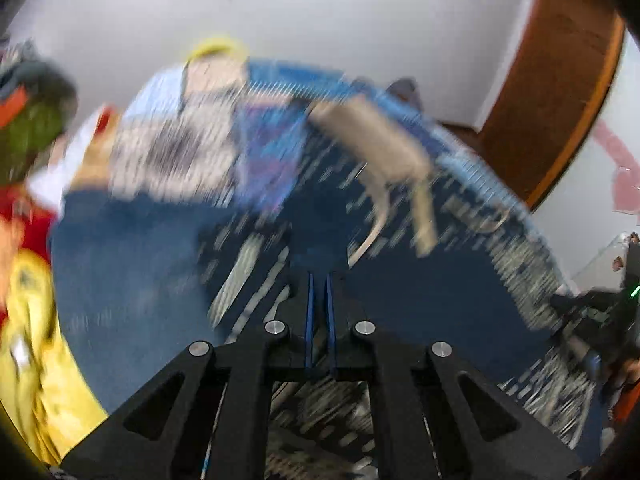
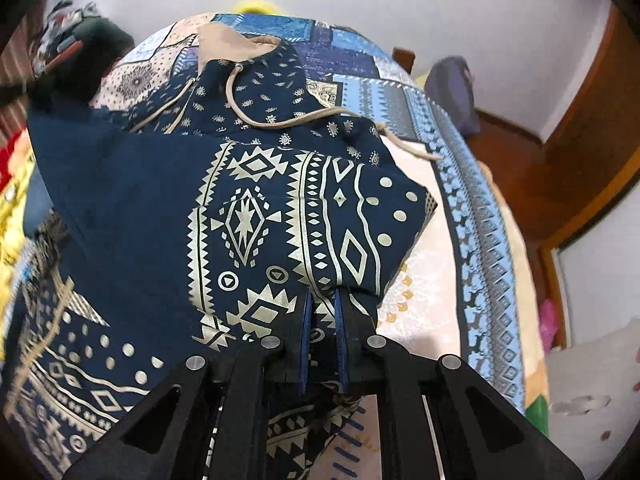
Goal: Fold large clothes
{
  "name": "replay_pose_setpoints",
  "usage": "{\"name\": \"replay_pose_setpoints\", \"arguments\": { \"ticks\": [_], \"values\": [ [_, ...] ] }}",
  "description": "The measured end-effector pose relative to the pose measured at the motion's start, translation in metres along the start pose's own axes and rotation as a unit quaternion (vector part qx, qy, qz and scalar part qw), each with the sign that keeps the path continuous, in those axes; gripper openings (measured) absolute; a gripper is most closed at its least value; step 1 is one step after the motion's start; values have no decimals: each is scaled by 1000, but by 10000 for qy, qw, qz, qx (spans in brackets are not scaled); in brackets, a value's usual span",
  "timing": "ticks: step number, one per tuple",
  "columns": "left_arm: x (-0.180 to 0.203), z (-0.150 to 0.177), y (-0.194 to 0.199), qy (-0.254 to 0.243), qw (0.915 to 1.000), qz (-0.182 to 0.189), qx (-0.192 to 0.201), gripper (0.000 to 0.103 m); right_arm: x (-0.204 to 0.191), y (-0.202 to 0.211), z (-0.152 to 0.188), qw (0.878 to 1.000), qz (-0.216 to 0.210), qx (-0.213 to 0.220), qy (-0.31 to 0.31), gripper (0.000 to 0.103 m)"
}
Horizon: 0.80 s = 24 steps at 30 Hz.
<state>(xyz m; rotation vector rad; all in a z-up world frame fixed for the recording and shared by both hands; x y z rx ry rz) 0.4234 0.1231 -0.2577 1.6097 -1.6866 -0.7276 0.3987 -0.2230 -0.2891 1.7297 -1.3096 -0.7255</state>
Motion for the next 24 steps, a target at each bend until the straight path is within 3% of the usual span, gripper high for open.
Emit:
{"name": "replay_pose_setpoints", "arguments": {
  "ticks": [7, 13, 15, 17, 19, 21, 24],
  "values": [
    [-66, 75, -24, 495, 9969, -205, -574, 4, -3, -2, 1, 9984, 525, -137, 133, 7],
    [-67, 75, -5, 597, 9969, 86, -513, 6, -7, 2, 1, 9967, 753, -213, 226, 7],
    [-58, 63, 1, 691, 9966, 253, -369, 14, -13, 8, -5, 9984, 478, -261, 131, 8],
    [-44, 48, 4, 634, 9971, 347, -249, 19, -26, 17, -16, 9997, -172, -176, -22, 8],
    [-27, 39, -1, 449, 9984, 294, -196, 25, -39, 22, -29, 9983, -562, -121, -54, 8],
    [-5, 33, -9, 259, 9989, 314, -213, 31, -54, 20, -40, 9975, -693, -89, 45, 8],
    [24, 33, -33, -32, 9988, 263, -421, 36, -72, 0, -48, 9976, -544, -254, 359, 8]
  ]
}}
Point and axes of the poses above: each gripper's, at about its wrist camera, not at the fingertips, and y roughly against the way its jaws point, x to its right, z to its underside, the point moved 8 cm from there along -y, roughly the way its jaws point, and after that the axes turned 4 degrees about -z, right-handed, at the moved point
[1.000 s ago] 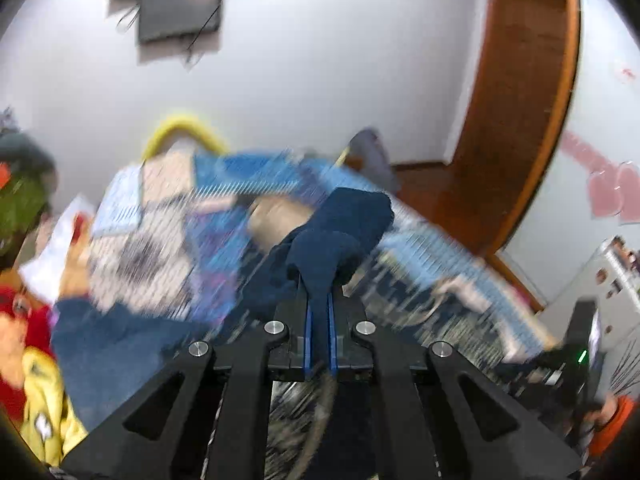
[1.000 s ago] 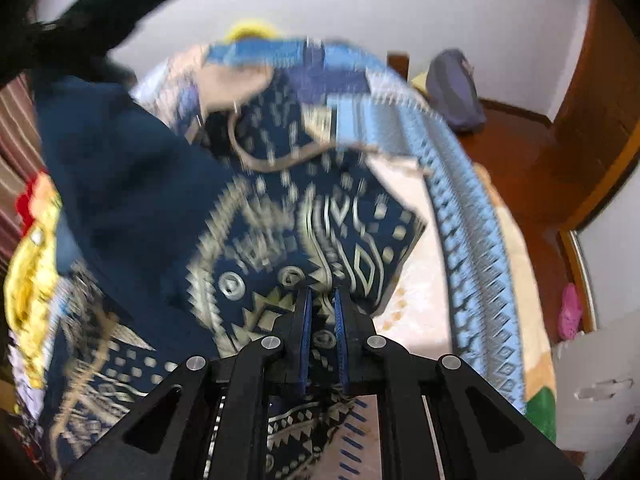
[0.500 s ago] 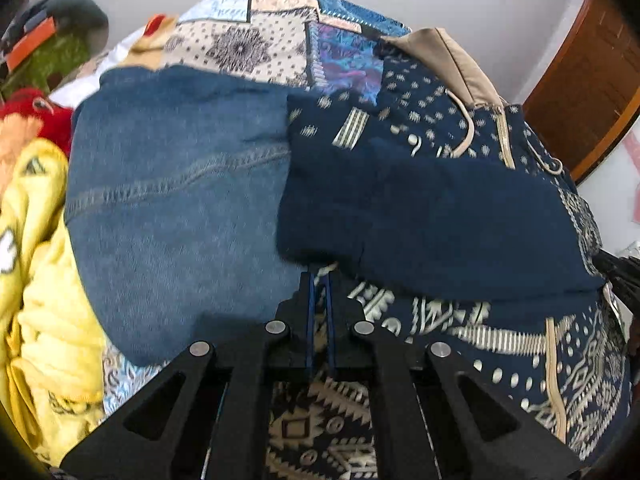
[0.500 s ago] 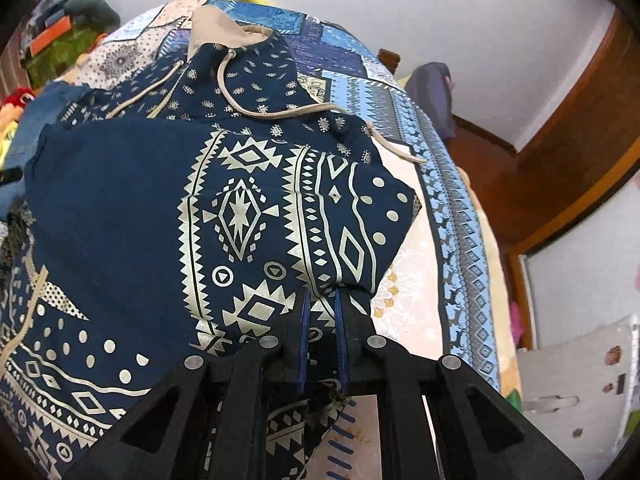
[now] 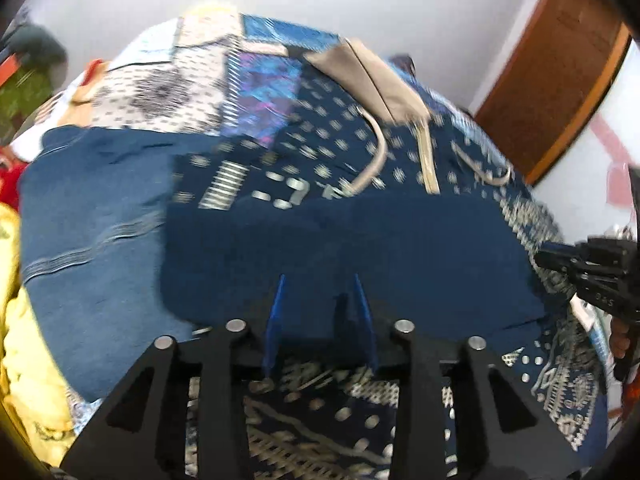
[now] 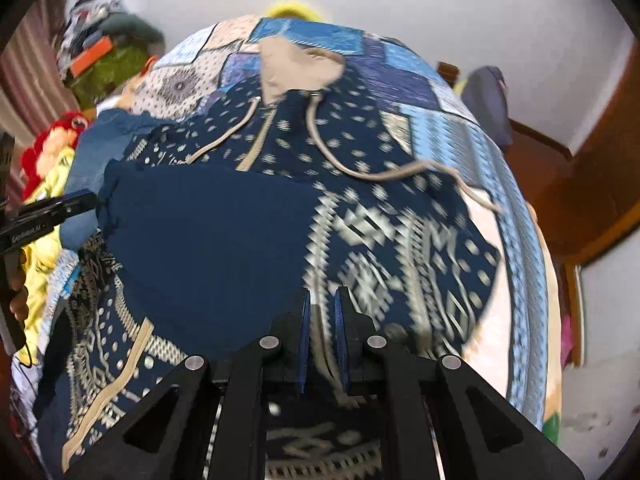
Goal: Fold large clothes
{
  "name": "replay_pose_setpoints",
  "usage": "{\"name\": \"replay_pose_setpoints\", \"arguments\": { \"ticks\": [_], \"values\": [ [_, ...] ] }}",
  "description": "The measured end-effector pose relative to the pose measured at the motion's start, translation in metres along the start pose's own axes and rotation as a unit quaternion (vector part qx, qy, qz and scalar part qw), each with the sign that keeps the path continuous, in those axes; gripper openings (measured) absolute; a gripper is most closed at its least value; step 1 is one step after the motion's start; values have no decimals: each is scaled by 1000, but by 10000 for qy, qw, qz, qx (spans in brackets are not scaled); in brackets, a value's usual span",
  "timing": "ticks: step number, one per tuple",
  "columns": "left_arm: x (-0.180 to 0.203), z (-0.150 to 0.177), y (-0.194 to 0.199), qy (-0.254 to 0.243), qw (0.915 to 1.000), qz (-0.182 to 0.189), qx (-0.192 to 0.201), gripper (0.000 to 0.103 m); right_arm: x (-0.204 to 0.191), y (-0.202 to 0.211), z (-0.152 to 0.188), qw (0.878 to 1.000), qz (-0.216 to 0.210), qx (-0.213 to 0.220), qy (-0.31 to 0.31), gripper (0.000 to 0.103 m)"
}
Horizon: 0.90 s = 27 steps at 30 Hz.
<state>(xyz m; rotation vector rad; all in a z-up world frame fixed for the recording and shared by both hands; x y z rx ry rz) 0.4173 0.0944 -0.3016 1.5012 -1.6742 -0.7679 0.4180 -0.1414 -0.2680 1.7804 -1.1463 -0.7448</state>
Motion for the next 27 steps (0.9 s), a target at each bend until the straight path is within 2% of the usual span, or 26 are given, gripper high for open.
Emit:
{"name": "replay_pose_setpoints", "arguments": {
  "ticks": [3, 5, 7, 8, 9, 10, 11, 13, 15, 18, 19, 21, 24, 27],
  "values": [
    [6, 9, -29, -181, 9988, -315, -331, 36, 1, -33, 6, 9978, 329, -457, 352, 7],
    [7, 12, -34, -379, 9981, -447, -186, 41, 0, -34, 9, 9971, 321, -321, 603, 7],
    [9, 15, -34, -569, 9964, -620, -131, 42, 5, -30, 11, 9949, 576, -262, 790, 12],
    [10, 16, -33, -611, 9956, -704, -124, 43, 14, -28, 11, 9912, 974, -203, 875, 35],
    [11, 16, -34, -638, 9951, -747, -124, 43, 24, -25, 9, 9853, 1420, -85, 944, 85],
    [11, 16, -34, -642, 9949, -762, -127, 43, 35, -22, 9, 9778, 1823, 61, 1034, 102],
    [11, 15, -34, -613, 9951, -764, -138, 43, 41, -23, 11, 9767, 1864, 75, 1066, 102],
    [9, 16, -31, -542, 9957, -736, -156, 43, 55, -21, 17, 9882, 1380, -39, 665, 102],
    [10, 15, -27, -515, 9961, -687, -213, 43, 68, -13, 21, 9937, 1086, -106, 245, 102],
    [13, 5, -16, -602, 9955, -696, -209, 46, 78, 2, 15, 9950, 995, 70, 53, 102],
    [13, -3, -10, -630, 9952, -743, -127, 49, 80, 7, 11, 9953, 960, 149, 36, 102],
    [12, -20, 2, -616, 9944, -852, 64, 67, 78, 20, -1, 9960, 822, 357, -5, 102],
    [11, -53, 18, -587, 9929, -955, 407, 77, 74, 34, -28, 9964, 572, 622, -89, 102],
    [8, -85, 22, -505, 9919, -1025, 557, 82, 71, 40, -59, 9956, 345, 858, -161, 103]
  ]
}}
Point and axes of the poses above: each gripper's, at about its wrist camera, not at the fingertips, and y roughly against the way its jaws point, x to its right, z to its underside, the point moved 8 cm from there along -y, roughly the way its jaws point, and after that the axes turned 4 degrees about -z, right-handed, at the moved point
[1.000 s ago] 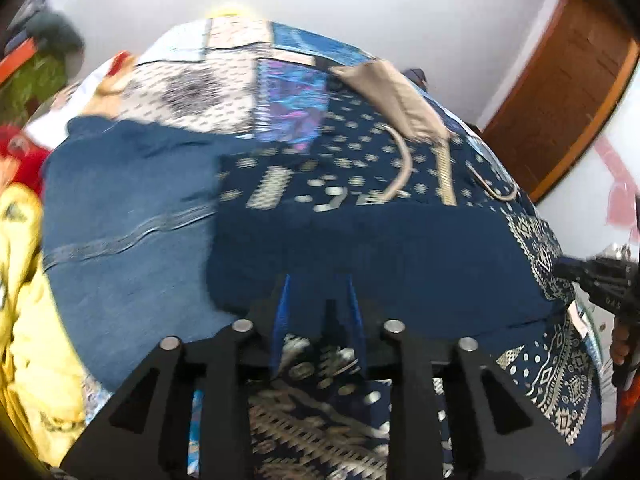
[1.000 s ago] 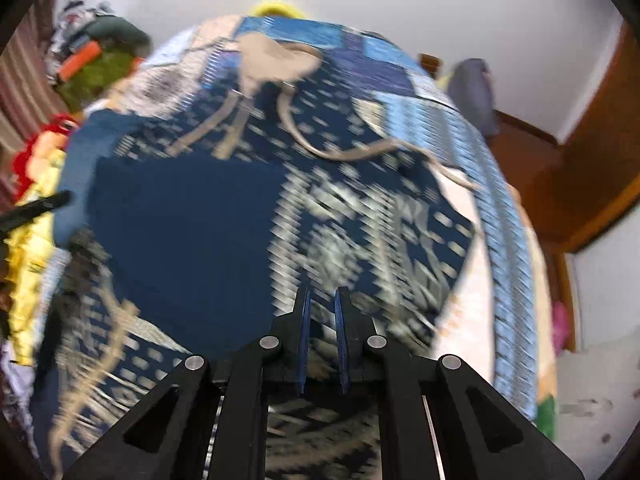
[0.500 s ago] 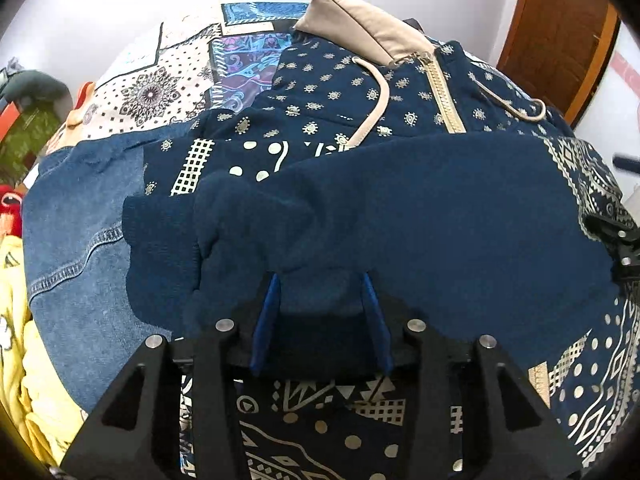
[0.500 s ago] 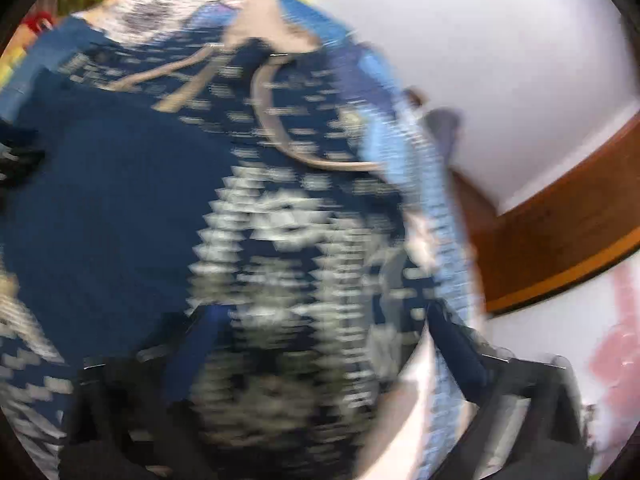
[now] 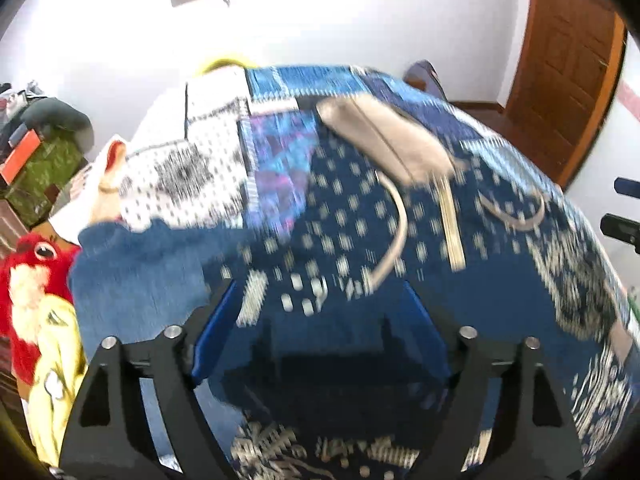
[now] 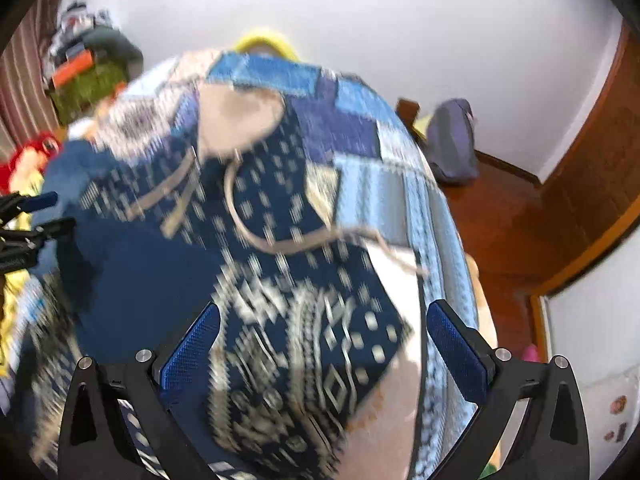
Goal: Fold large clothes
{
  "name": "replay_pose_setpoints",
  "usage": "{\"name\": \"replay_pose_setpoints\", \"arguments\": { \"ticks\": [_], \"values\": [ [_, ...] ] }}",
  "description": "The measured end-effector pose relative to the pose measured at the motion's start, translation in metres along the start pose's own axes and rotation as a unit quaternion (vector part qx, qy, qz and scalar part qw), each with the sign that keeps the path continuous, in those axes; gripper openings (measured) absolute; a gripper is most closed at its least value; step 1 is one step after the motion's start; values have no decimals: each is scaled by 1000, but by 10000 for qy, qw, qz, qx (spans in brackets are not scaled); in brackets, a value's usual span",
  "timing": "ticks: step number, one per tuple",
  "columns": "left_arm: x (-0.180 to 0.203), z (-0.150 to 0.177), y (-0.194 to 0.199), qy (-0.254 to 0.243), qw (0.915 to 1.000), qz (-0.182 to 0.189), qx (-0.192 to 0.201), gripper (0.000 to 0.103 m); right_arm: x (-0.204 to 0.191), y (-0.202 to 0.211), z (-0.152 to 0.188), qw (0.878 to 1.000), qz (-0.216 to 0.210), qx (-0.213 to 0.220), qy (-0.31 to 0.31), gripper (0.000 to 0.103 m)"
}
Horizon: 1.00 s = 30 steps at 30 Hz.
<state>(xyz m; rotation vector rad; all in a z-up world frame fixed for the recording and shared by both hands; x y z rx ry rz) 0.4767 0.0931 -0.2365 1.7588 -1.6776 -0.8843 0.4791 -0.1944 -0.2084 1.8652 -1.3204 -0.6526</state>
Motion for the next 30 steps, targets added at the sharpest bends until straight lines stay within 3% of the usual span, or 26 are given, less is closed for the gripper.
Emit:
{"name": "replay_pose_setpoints", "arguments": {
  "ticks": [3, 8, 17, 22, 26, 28, 30],
  "values": [
    [-4, -29, -12, 128, 9998, 132, 22, 83, -6, -1, -38, 9994, -224, 242, -107, 103],
    [-11, -63, -52, 361, 9987, 306, -187, 84, -10, -36, -85, 9978, -483, 242, -381, 103],
    [-3, -88, -159, 982, 9880, 775, -911, 84, -6, -152, -125, 9915, -784, -379, -967, 102],
    [6, -96, -200, 1271, 9795, 967, -1231, 84, -1, -205, -136, 9821, -1016, -663, -1443, 92],
    [4, -102, -213, 1505, 9788, 846, -1105, 83, 8, -242, -137, 9753, -933, -878, -1798, 69],
    [4, -104, -213, 1512, 9804, 816, -963, 67, 6, -243, -142, 9791, -921, -692, -1679, 55],
    [6, -104, -211, 1386, 9826, 842, -901, 34, 0, -241, -145, 9800, -1042, -628, -1575, 17]
  ]
}}
Point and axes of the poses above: each gripper's, at about its wrist camera, not at the fingertips, and y roughly against the way its jaws point, x to its right, z to its underside, the point moved 8 cm from there along -y, roughly the way its jaws point, and after that the axes turned 4 degrees about -z, right-handed, at the moved point
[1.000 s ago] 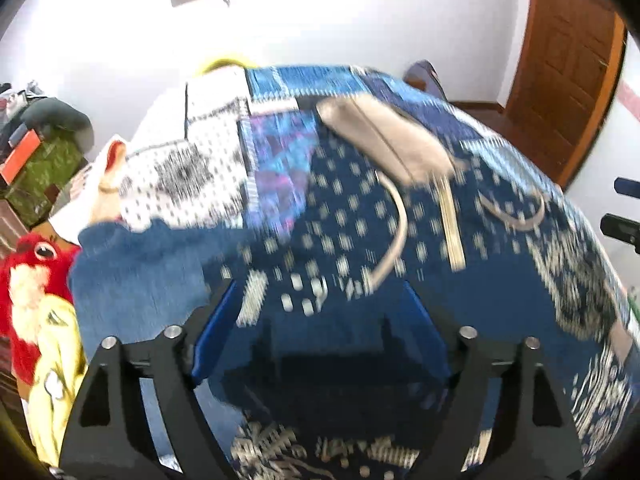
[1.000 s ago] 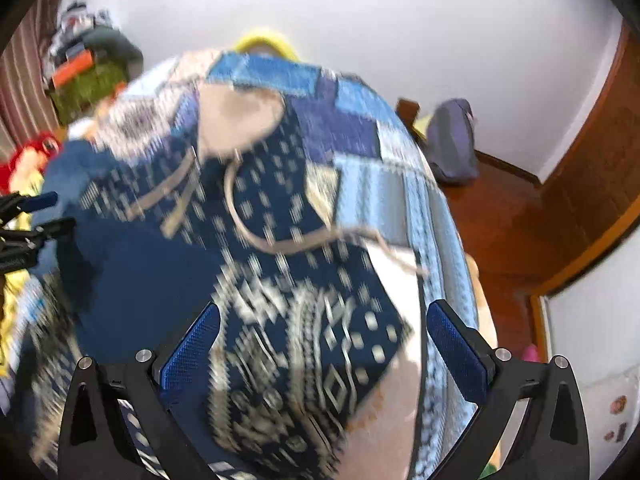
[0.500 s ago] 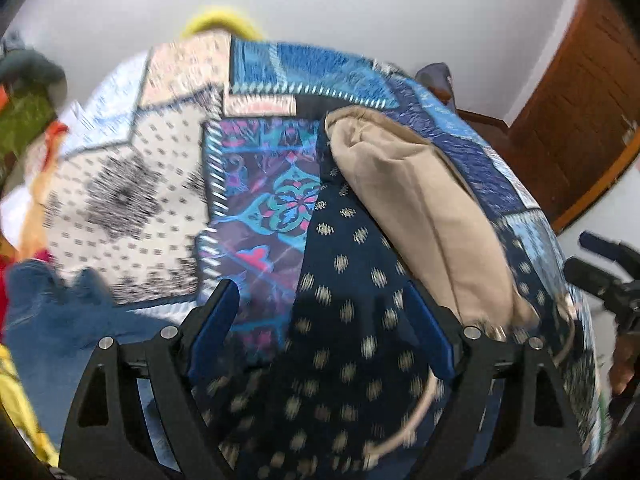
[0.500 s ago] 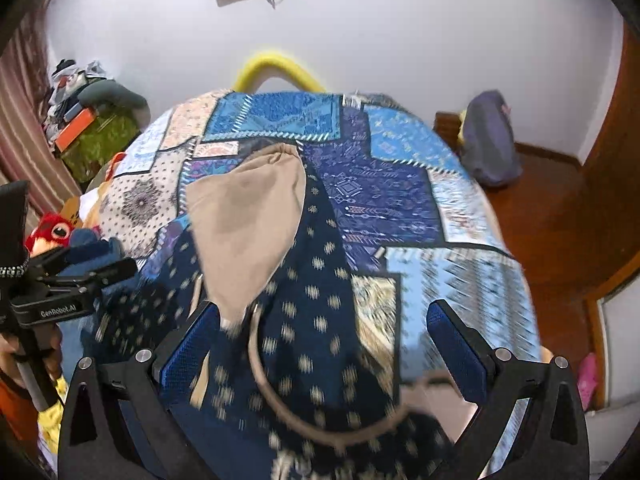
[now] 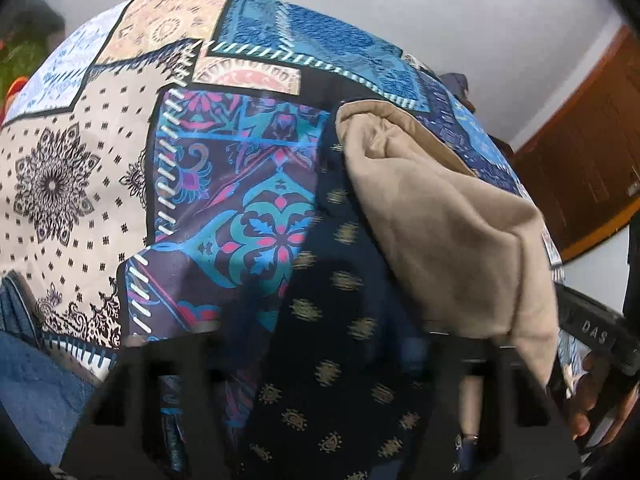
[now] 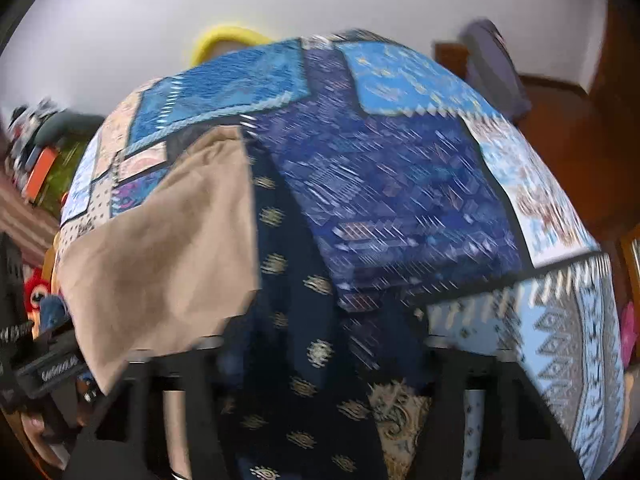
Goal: Fold large clothes
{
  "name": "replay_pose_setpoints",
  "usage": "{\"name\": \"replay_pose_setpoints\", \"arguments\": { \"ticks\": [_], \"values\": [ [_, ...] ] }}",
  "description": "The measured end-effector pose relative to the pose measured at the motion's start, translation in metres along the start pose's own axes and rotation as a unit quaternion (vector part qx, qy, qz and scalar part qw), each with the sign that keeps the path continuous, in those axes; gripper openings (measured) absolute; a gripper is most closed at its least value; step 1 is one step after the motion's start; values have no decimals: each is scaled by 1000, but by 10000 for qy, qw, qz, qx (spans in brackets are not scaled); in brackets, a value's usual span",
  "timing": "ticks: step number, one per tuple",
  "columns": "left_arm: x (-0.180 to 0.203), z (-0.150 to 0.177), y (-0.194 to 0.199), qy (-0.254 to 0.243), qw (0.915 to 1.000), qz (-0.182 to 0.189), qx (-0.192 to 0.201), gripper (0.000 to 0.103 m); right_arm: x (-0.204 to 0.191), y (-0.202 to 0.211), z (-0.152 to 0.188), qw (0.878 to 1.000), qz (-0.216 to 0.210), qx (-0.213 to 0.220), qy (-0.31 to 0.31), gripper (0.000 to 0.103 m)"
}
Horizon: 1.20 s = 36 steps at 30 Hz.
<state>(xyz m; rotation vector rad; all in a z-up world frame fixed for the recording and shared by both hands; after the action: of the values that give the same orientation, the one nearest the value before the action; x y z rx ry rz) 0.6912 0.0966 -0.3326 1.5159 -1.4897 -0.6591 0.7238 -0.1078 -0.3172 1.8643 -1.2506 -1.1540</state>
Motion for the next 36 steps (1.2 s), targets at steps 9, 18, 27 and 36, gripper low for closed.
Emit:
{"name": "replay_pose_setpoints", "arguments": {
  "ticks": [9, 18, 27, 36],
  "values": [
    [26, 12, 93, -1052, 9923, -57, 658, 10, -22, 61, 16, 9983, -120, 344, 450, 7],
    [47, 76, 217, -1694, 9791, 184, 1109, 10, -66, 192, 72, 9878, -325, 936, 1202, 7],
    [28, 171, 248, -1640, 9824, 250, 858, 10, -83, 250, 183, 9866, -570, 828, 1284, 7],
    [-16, 242, 209, -1606, 9861, -302, 310, 9, -56, 244, 265, 9908, -147, 576, 1213, 7]
  ]
}}
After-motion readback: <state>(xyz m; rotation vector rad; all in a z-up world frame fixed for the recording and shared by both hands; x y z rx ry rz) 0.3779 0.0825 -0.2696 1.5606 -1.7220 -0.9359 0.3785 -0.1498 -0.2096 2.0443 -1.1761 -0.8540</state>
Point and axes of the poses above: each gripper's, at about its wrist camera, not at the fingertips, and y roughly against the way its jaws point, x to its right, z to its underside, the point moved 8 cm from there along -y, roughly the way its jaws point, and after that the axes turned 4 degrees about -z, right-handed, at the moved point
